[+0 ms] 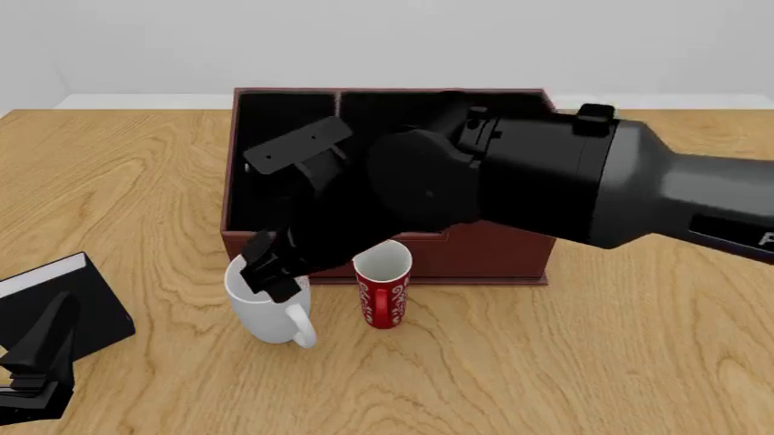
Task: Pick up the white mug and place it to the right of the caddy.
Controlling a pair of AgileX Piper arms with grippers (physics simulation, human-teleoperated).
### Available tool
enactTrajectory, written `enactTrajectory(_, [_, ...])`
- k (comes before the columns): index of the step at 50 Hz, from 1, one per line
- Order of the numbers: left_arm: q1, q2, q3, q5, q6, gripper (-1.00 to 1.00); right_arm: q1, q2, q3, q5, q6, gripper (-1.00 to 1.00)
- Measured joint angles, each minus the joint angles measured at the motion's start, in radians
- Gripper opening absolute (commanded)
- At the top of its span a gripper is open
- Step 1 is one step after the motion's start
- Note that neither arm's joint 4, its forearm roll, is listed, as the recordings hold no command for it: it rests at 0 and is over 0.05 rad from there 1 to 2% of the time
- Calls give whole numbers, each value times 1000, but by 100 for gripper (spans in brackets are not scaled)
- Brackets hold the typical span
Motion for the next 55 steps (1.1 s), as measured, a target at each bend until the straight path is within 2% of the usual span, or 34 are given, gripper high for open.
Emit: enactTrajectory(55, [0, 0, 0, 0, 0, 100, 8, 90, 49, -69, 60, 100])
